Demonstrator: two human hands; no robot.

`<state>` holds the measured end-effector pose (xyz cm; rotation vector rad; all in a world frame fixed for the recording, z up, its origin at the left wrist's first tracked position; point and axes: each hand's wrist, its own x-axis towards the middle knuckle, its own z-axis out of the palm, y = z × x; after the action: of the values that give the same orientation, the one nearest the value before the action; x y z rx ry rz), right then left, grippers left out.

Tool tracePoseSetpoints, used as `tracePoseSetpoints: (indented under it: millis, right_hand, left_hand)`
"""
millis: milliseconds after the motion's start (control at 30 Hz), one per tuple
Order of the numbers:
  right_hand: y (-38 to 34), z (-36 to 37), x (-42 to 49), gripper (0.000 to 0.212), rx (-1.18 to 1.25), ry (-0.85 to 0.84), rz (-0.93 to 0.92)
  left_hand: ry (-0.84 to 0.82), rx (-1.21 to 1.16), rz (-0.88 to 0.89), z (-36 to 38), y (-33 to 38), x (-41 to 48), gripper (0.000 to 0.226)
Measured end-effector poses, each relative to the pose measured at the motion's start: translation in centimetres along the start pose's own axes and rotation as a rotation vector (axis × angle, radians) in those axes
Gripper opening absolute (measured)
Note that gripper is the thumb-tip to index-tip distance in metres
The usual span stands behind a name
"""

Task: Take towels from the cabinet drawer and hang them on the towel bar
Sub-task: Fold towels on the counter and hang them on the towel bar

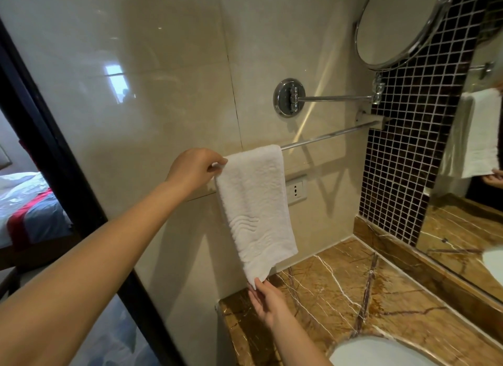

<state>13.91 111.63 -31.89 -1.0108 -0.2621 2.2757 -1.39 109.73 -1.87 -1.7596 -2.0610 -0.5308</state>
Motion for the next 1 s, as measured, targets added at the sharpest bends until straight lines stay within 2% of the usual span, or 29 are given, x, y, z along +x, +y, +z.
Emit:
tracePoseSetpoints:
  millis: [567,800,1000]
  right_hand:
    - [-2.7,-1.2,1.8,0.026,-0.025,0.037,-0.091]
    - [-4.3,-1.6,2.1,0.028,-0.045,0.056,-0.115]
    - [-5.7,-1.9,2.5,0.028,-0.039,0.051,-0.132]
  left_hand:
    - [0.027,-0.04,0.075,1.7,1.4,2.2,0.024]
    - [-0.005,-0.032,0.036,2.6,2.1,3.6,0.026]
    - [0.058,-0.02,0.085,3.3,3.1,4.2,0.025]
